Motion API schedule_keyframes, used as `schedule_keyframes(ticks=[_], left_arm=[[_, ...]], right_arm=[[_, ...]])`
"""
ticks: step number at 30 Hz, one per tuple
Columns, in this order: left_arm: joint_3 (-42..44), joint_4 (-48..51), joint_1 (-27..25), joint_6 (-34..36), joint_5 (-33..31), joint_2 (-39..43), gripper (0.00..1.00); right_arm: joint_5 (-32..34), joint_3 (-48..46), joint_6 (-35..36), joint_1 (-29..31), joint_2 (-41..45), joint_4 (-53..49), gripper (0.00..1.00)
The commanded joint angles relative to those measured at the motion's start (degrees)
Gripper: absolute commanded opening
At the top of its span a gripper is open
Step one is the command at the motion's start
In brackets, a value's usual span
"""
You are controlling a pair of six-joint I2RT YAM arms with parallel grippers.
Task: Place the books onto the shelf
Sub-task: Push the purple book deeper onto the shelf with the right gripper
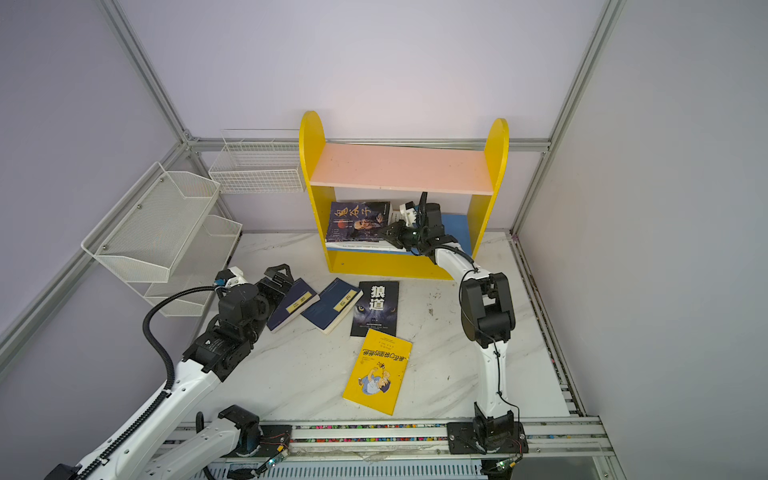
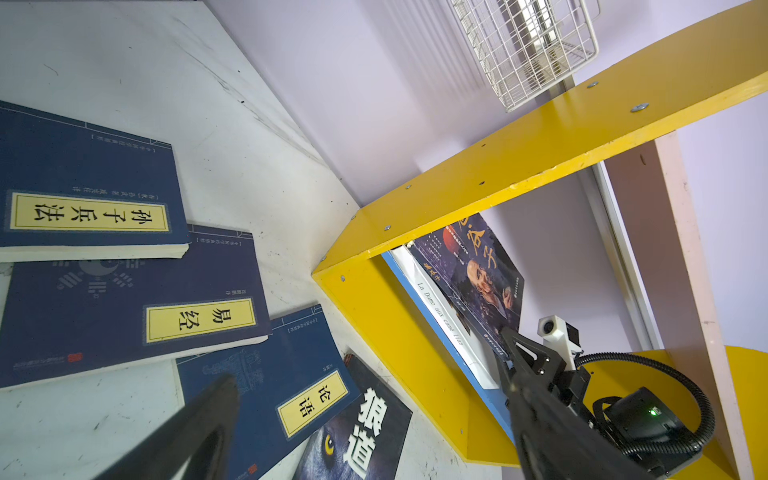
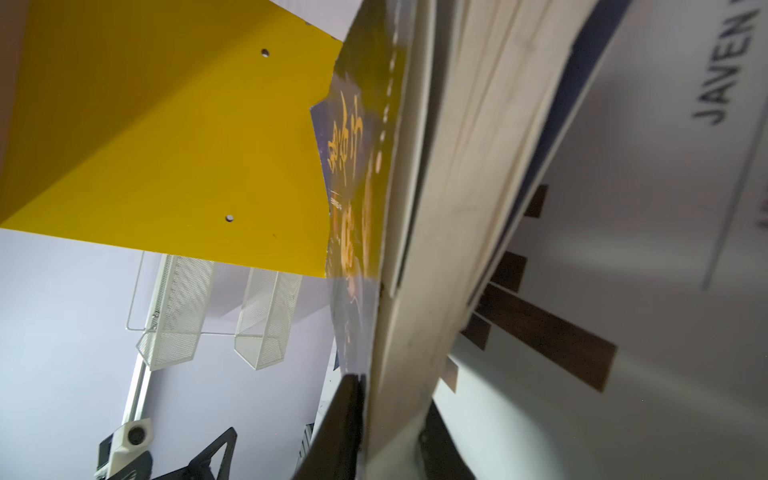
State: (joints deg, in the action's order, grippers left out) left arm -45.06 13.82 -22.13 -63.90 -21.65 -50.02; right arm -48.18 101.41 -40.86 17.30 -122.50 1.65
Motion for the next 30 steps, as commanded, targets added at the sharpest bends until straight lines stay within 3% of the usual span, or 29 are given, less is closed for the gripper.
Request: schedule_keyframes(ticks=[1, 6, 11, 30], left_arm=[[2.74, -2.32, 0.47, -0.44, 0.53, 0.8, 1.0], [3.06, -2.32, 0.45, -0.61, 0.82, 1.14, 1.0], [4.09, -2.28, 0.51, -1.38, 0.9, 2.02, 1.0], [5.68, -1.96, 0.51, -2.11, 1.1, 4.49, 1.0]], right_arm=[[2.87, 1.32, 3.52, 1.39, -0.63, -3.97, 0.25], [6.08, 3.78, 6.88, 1.65, -1.38, -9.71, 0.34], [8.69, 6.99, 9.25, 1.6, -1.85, -13.5, 0.52], [26.98, 17.34, 21.01, 5.0, -2.29, -31.22, 0.72]])
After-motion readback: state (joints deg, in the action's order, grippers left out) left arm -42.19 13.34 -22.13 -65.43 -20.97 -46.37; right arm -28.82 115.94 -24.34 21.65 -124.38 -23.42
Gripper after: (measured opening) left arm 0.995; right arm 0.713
